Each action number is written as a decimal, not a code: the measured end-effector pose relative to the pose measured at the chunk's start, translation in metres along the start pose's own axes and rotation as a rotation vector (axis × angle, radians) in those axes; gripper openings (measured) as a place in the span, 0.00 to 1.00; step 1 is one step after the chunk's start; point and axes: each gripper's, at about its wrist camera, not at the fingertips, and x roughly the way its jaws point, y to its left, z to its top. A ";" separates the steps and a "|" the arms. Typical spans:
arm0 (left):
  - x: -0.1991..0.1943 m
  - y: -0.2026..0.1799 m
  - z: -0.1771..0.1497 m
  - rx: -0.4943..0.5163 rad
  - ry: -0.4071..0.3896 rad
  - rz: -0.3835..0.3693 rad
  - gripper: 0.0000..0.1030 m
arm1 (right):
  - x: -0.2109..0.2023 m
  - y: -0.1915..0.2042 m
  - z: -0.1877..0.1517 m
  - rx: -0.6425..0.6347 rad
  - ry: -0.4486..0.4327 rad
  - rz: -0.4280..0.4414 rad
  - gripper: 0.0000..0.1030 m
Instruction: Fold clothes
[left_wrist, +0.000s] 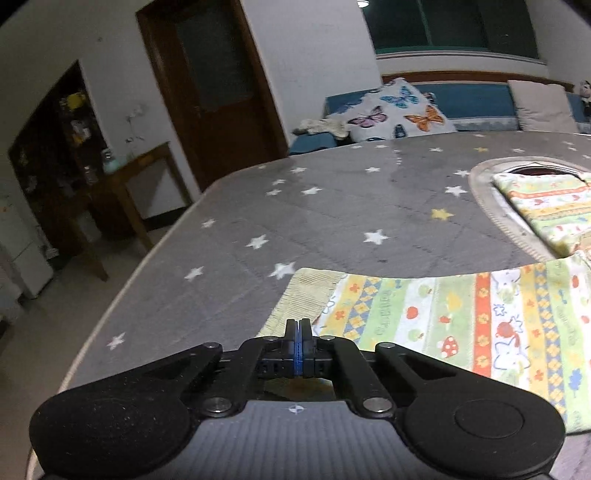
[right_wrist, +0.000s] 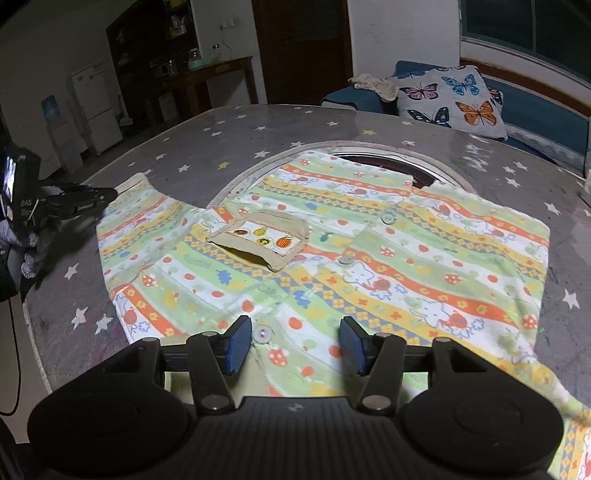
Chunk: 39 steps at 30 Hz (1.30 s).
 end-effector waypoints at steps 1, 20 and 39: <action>0.002 0.002 -0.001 0.003 0.009 0.030 0.00 | 0.001 -0.002 -0.001 0.005 0.002 0.003 0.54; -0.085 -0.098 0.029 0.150 -0.139 -0.458 0.08 | -0.007 0.026 -0.015 -0.102 0.006 -0.009 0.61; -0.102 -0.159 0.015 0.326 -0.179 -0.573 0.25 | -0.052 -0.021 -0.042 0.088 -0.033 -0.075 0.61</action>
